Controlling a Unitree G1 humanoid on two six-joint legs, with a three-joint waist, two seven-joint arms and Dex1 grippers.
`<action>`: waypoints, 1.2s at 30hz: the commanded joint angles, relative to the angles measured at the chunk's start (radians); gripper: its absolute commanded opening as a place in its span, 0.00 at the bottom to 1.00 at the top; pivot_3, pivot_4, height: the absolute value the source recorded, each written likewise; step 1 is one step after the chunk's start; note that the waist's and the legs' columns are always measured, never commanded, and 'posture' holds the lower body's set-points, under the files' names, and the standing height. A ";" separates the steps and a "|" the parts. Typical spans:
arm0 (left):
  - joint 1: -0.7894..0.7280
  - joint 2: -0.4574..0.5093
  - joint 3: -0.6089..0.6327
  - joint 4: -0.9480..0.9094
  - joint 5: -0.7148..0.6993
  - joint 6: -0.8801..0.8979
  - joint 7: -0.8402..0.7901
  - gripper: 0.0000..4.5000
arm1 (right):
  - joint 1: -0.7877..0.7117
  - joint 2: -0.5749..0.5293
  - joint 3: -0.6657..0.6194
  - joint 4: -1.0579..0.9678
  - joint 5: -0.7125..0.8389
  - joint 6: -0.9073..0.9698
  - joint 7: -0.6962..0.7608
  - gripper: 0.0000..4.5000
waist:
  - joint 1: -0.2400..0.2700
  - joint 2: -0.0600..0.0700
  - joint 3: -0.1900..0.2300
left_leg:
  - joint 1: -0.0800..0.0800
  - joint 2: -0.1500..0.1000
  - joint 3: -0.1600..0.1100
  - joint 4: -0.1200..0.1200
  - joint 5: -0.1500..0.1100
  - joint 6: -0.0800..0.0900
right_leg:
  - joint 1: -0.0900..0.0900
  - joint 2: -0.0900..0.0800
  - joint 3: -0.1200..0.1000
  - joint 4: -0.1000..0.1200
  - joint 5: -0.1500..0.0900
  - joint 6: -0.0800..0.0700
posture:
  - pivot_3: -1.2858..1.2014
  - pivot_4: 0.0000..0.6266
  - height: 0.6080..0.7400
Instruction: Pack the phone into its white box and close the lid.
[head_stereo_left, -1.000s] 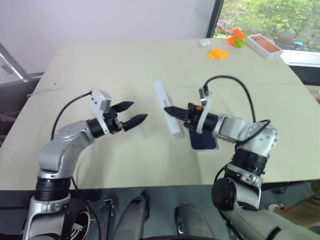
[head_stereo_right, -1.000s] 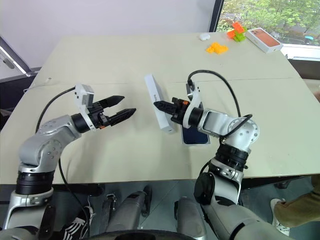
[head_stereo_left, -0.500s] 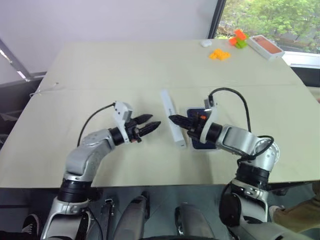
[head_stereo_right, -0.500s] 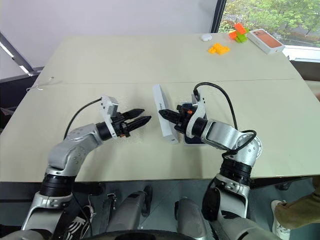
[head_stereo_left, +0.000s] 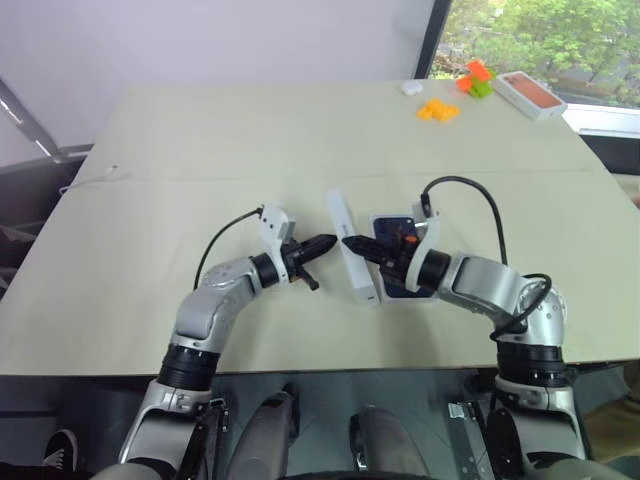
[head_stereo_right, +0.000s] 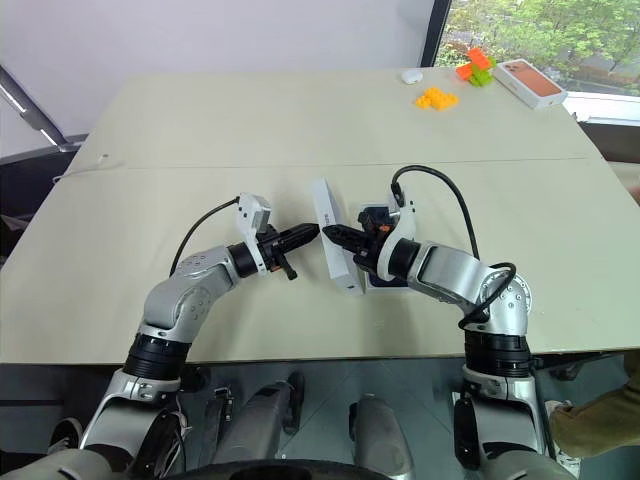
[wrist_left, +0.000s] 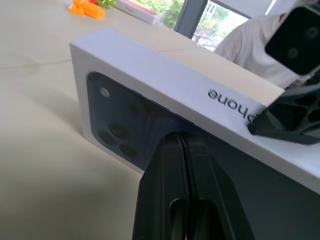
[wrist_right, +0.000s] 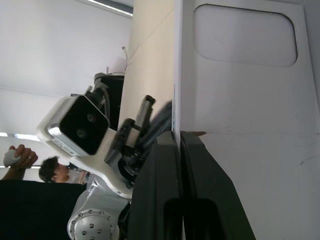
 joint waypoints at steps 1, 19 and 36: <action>-0.017 -0.013 -0.003 -0.007 -0.002 -0.002 -0.006 0.00 | 0.007 -0.024 0.025 -0.038 0.038 -0.048 0.026 0.21 | 0.000 0.000 0.000 | 0.000 0.000 0.000 0.000 0.000 0.000 | 0.000 0.000 0.000 0.000 0.000 0.000 | 0.52 0.24 1.00; -0.056 -0.074 -0.024 0.086 0.050 -0.061 -0.016 0.00 | -0.167 -0.415 0.114 -0.032 -0.612 -0.110 0.766 0.88 | 0.007 0.000 0.000 | -0.004 0.000 -0.001 0.002 -0.003 0.003 | 0.000 0.000 -0.002 -0.008 0.000 0.000 | 0.52 0.24 1.00; -0.151 -0.182 -0.066 0.322 0.133 -0.197 -0.053 0.00 | -0.245 -0.627 0.204 0.242 -1.295 -0.495 1.444 0.88 | 0.008 0.001 0.001 | -0.012 -0.001 -0.002 0.006 -0.003 0.004 | -0.005 -0.001 -0.004 -0.008 0.003 0.005 | 0.52 0.24 1.00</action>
